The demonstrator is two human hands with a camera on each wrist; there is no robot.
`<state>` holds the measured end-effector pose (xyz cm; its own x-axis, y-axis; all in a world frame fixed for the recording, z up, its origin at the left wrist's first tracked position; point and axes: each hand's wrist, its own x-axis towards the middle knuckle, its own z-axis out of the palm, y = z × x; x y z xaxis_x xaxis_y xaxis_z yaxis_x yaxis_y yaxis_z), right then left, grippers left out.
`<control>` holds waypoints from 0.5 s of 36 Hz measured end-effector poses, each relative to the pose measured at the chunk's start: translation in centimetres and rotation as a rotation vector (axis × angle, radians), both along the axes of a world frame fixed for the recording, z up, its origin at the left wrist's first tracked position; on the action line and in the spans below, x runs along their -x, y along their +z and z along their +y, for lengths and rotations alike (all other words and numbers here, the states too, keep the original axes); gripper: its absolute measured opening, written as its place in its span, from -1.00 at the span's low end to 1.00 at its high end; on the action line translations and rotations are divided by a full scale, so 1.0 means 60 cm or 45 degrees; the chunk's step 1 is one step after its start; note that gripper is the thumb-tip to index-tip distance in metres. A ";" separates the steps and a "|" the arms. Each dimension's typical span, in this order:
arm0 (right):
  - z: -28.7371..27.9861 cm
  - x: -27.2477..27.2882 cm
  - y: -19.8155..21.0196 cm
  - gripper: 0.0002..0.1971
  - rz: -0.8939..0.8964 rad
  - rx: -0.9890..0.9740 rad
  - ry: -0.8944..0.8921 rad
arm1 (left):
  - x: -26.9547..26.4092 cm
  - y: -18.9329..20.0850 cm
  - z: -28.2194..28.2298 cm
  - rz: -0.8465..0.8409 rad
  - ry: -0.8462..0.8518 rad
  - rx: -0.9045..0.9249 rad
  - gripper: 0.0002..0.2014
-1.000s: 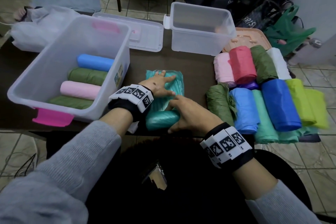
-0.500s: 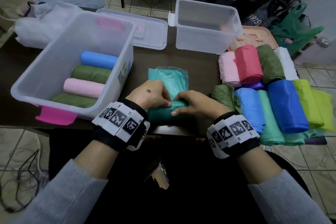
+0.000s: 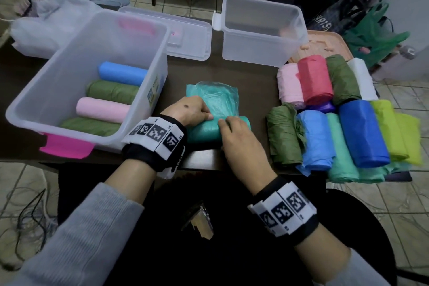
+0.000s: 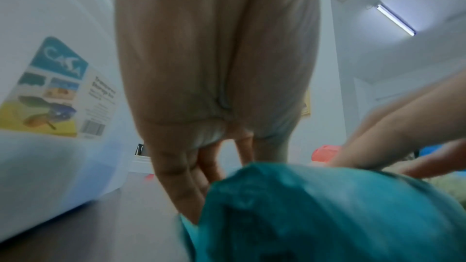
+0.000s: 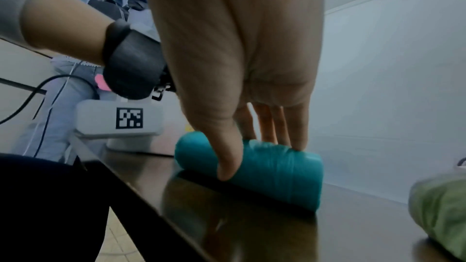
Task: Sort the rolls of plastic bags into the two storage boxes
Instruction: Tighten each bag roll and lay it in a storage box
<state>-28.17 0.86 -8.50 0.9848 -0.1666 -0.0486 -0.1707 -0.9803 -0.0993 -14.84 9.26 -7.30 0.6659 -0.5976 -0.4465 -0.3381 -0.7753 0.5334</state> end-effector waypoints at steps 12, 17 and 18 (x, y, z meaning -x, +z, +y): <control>-0.014 -0.067 0.028 -0.65 0.229 0.142 0.101 | 0.011 0.016 0.006 -0.211 0.042 0.157 -0.76; -0.032 -0.106 0.042 -0.59 0.399 0.088 0.117 | 0.012 0.019 0.013 -0.181 -0.042 0.089 -0.53; -0.037 -0.112 0.045 -0.57 0.426 0.061 0.118 | 0.013 0.019 0.015 -0.190 -0.051 0.084 -0.51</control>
